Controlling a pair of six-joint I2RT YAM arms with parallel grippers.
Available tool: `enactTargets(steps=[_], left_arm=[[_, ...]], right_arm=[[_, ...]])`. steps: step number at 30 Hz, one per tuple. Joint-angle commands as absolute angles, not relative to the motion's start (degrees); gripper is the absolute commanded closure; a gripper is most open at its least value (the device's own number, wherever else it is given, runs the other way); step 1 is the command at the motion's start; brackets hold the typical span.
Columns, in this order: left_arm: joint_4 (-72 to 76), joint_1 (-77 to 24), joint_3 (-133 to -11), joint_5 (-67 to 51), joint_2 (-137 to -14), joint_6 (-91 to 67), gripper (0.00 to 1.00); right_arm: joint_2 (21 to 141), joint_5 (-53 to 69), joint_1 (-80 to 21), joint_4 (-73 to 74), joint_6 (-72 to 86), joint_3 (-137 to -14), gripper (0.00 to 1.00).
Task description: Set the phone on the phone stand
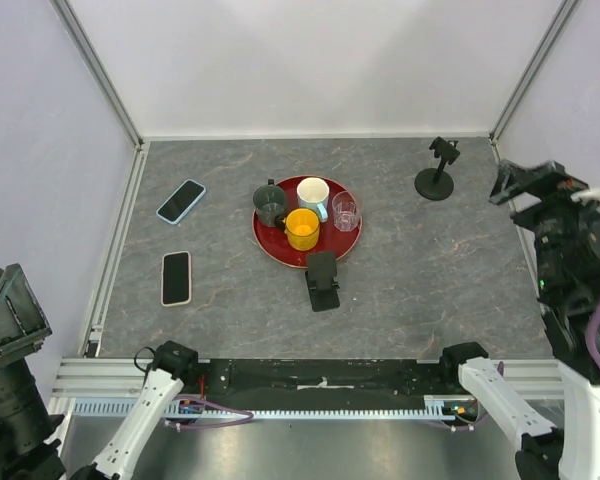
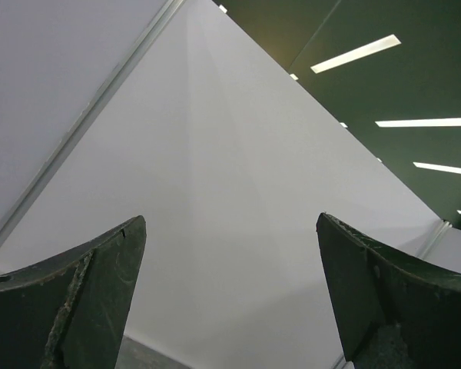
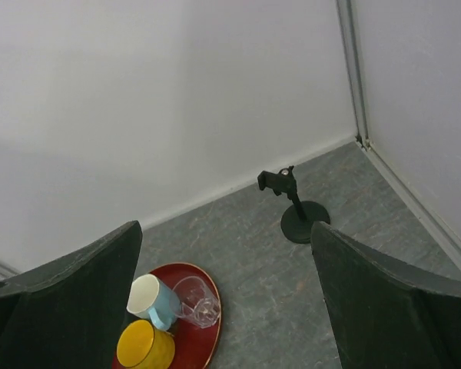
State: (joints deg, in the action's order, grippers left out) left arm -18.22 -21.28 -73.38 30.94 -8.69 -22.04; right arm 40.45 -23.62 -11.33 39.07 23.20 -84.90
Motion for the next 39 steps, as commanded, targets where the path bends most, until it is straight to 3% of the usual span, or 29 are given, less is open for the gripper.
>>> enactTargets(steps=[1, 6, 10, 14, 20, 29, 32, 33, 39], left_arm=[[-18.7, -21.6, -76.1, 30.1, -10.7, -21.5, 0.02], [-22.1, -21.7, -79.3, 27.6, -12.9, -18.0, 0.02], [-24.3, -21.7, -74.1, 27.1, -11.0, -19.3, 0.02], [-25.7, -21.9, -71.4, 25.3, -11.1, -19.2, 0.01], [-30.8, -22.0, -69.0, 17.4, -15.0, -16.7, 0.0], [-38.2, -22.0, -58.6, 3.8, -20.3, -18.3, 0.04], [-37.5, -22.0, -55.3, 4.3, -18.4, -19.9, 0.03], [-37.4, -22.0, -54.2, 4.4, -18.0, -20.1, 0.03], [-37.3, -22.0, -51.3, 3.1, -17.1, -22.1, 0.03]], right_arm=[[49.8, -16.4, -11.2, 42.6, 22.5, -87.1, 0.02], [54.4, 6.4, -11.2, 34.0, 22.8, -77.0, 0.02], [59.9, 18.7, -15.1, 27.4, 23.7, -66.5, 0.02], [63.7, 11.2, -29.1, 29.2, 18.2, -60.0, 0.02], [60.4, 10.2, -33.8, 23.9, 17.0, -45.8, 0.02], [60.2, 2.0, -47.7, 17.2, 18.7, -45.1, 0.02], [64.1, -11.9, -55.8, 15.9, 24.4, -47.3, 0.02], [66.7, -22.6, -57.5, 16.7, 27.0, -48.2, 0.02], [79.8, -39.6, -68.2, 18.3, 39.0, -55.8, 0.02]])
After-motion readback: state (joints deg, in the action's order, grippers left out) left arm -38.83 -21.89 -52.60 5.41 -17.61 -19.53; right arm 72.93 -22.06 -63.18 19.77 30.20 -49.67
